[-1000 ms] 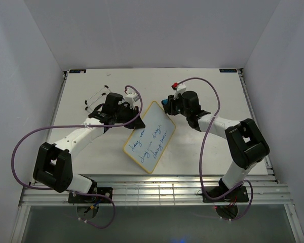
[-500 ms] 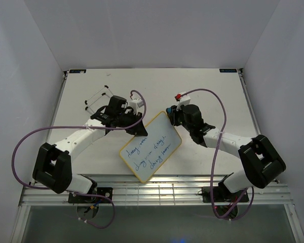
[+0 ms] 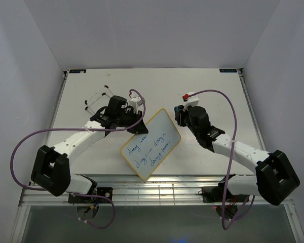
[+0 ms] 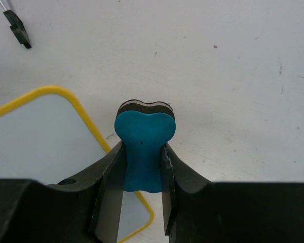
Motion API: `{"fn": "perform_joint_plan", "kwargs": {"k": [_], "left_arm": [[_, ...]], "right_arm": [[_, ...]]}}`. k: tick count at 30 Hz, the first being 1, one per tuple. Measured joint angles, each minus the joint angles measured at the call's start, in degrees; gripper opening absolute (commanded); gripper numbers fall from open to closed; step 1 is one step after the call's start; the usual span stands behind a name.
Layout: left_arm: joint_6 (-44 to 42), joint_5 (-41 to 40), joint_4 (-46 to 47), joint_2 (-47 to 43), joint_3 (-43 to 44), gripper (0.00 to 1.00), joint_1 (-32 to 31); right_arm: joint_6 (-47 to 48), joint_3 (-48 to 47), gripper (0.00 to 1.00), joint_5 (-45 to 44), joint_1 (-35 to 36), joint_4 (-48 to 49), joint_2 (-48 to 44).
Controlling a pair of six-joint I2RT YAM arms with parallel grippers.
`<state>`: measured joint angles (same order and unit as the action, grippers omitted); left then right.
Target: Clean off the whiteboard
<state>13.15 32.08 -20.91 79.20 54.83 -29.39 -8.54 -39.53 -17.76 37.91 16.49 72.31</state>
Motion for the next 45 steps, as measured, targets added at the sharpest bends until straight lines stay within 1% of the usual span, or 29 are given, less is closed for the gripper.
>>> {"fn": "perform_joint_plan", "kwargs": {"k": [4,7,9,11,13,17,19,22,26,29,33,41,45], "left_arm": [[1.2,-1.6,0.5,0.1,-0.1,0.00,2.0],[1.6,-2.3,0.9,0.1,-0.1,0.00,2.6],[1.8,-2.6,1.2,0.1,-0.1,0.00,2.8],[2.1,-2.7,1.4,0.2,-0.1,0.00,3.0],[2.5,-2.6,1.7,0.7,0.0,0.00,3.4],[3.8,-2.6,2.6,1.6,0.0,0.00,4.1],[4.3,-2.7,3.1,1.6,0.0,0.00,4.1],[4.9,-2.8,3.5,1.6,0.0,0.00,4.1],[5.2,-2.9,3.7,1.7,0.0,0.00,4.1],[5.4,-3.2,4.4,1.9,0.0,0.00,4.7],[5.3,-3.7,5.5,1.9,0.0,0.00,5.6],[5.2,-4.8,6.4,2.1,0.0,0.00,6.1],[5.2,-5.9,6.7,2.1,0.0,0.00,6.8]], "right_arm": [[0.0,0.0,0.13,-3.4,0.0,-0.4,-1.5],[0.6,-0.1,0.13,-3.8,0.0,-1.3,-1.4],[1.6,-0.1,0.12,0.6,0.0,-1.8,-1.3],[3.0,-0.1,0.12,7.6,1.0,-1.7,-0.9],[4.4,-0.1,0.12,12.8,4.5,-1.0,0.0],[4.9,0.5,0.11,16.4,17.8,3.2,3.2],[3.8,1.9,0.11,15.6,23.4,6.7,4.5],[0.9,3.0,0.10,10.6,27.1,8.9,6.2],[-2.4,1.6,0.10,4.1,27.9,9.2,9.3],[-3.7,-2.2,0.10,-0.9,28.4,6.6,11.8],[-3.7,-7.1,0.10,-4.5,27.8,3.9,14.4],[-4.8,-10.2,0.10,-3.7,22.0,3.1,16.8],[-4.9,-12.9,0.09,-2.8,21.3,1.0,18.5]]}}
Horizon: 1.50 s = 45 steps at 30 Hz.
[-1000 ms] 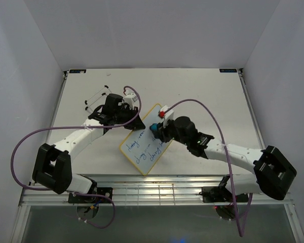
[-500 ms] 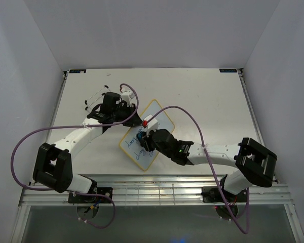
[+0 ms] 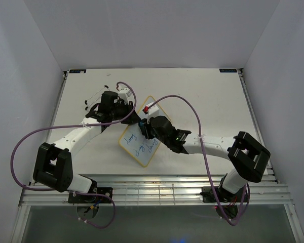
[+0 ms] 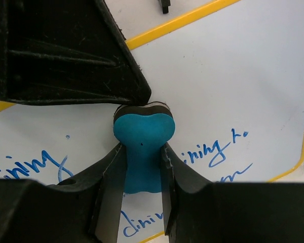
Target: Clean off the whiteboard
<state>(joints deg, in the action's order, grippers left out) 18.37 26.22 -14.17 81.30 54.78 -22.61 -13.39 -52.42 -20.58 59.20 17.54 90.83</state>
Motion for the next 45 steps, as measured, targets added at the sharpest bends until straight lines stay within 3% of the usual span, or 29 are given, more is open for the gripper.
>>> {"fn": "perform_joint_plan", "kwargs": {"k": [9,17,24,33,45], "left_arm": [[0.2,-0.3,-0.4,0.0,0.0,0.00,0.5],[0.2,-0.1,-0.5,-0.2,0.0,0.00,0.5],[-1.1,1.0,-0.3,-0.3,-0.7,0.00,0.1],[-1.5,1.1,-0.1,-0.4,-0.7,0.00,-0.1],[-0.5,0.2,0.0,-0.6,-0.7,0.00,-0.2]], "right_arm": [[4.5,-0.7,0.08,6.1,0.2,0.4,0.4],[8.0,-0.7,0.08,10.5,10.6,7.1,0.4],[8.2,-1.5,0.08,14.1,13.1,9.1,2.2],[5.6,2.2,0.08,10.6,10.0,10.5,0.2],[1.8,5.1,0.08,1.4,-1.3,2.3,-1.9]]}}
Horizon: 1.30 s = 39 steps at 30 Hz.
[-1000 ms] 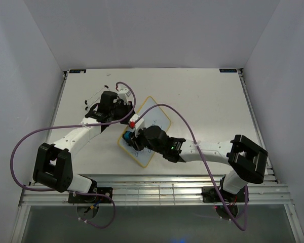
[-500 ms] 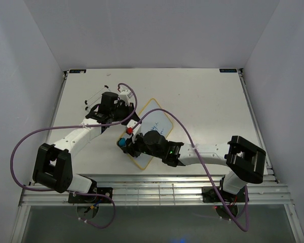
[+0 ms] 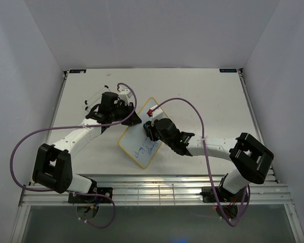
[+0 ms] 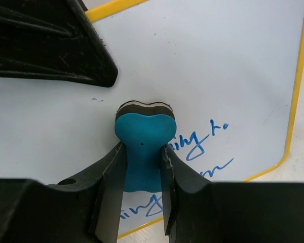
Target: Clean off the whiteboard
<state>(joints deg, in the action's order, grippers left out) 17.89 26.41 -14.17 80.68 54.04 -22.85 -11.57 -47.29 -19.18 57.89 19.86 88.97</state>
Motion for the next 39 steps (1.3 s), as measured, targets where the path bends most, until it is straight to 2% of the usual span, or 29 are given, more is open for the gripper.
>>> {"fn": "perform_joint_plan", "kwargs": {"k": [8,15,23,30,35,39], "left_arm": [[0.2,-0.3,-0.6,-0.5,0.0,0.00,0.0],[-0.2,-1.0,-0.5,-0.6,0.0,0.00,0.4],[-0.4,-2.7,0.5,-0.6,0.0,0.00,0.7],[0.0,-3.0,0.9,-0.7,0.0,0.00,0.8],[-0.1,-1.8,1.2,-1.4,0.0,0.00,0.2],[-0.1,-1.8,1.2,-1.5,0.0,0.00,0.0]], "right_arm": [[1.9,-3.6,0.08,1.2,2.9,-2.9,0.5],[1.4,-9.2,0.08,3.1,2.7,-7.3,2.6],[-3.1,-8.7,0.08,7.8,-1.9,-5.0,4.0],[-5.8,-6.9,0.08,8.6,-12.1,-3.3,7.2],[-4.7,-5.6,0.08,9.0,-18.1,-3.6,10.3],[-2.1,-2.4,0.08,12.5,-17.9,-0.1,9.3]]}}
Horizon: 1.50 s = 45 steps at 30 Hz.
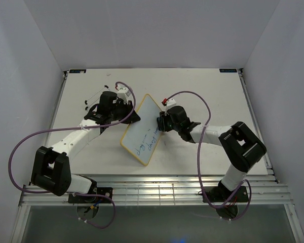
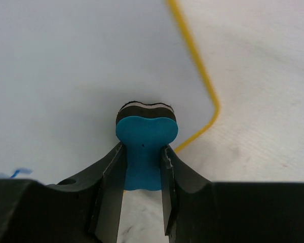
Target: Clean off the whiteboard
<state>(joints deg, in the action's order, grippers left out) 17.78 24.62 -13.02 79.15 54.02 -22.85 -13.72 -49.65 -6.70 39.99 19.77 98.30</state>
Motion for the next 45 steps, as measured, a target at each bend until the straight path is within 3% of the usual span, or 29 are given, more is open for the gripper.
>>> {"fn": "perform_joint_plan", "kwargs": {"k": [7,14,20,31,41,45], "left_arm": [[-0.2,-0.6,-0.2,-0.2,0.0,0.00,0.2],[-0.5,-0.6,-0.3,-0.2,0.0,0.00,0.3],[-1.3,-0.6,0.0,-0.2,-0.1,0.00,0.3],[-1.2,0.9,0.3,-0.2,-0.1,0.00,-0.5],[-0.9,0.7,0.6,-0.2,-0.1,0.00,-0.6],[-0.5,0.5,0.7,-0.2,-0.2,0.00,-0.5]], "right_arm": [[1.7,7.2,0.08,5.1,11.2,9.9,-7.4],[0.9,7.6,0.08,8.8,19.5,19.0,-7.4],[-1.1,8.0,0.08,9.6,17.1,20.2,-6.7],[-6.2,15.8,0.08,2.3,-0.5,17.3,-3.2],[-3.9,10.4,0.08,6.1,-2.6,11.8,-1.7],[-5.8,10.6,0.08,10.3,-2.7,15.4,-1.7]]}}
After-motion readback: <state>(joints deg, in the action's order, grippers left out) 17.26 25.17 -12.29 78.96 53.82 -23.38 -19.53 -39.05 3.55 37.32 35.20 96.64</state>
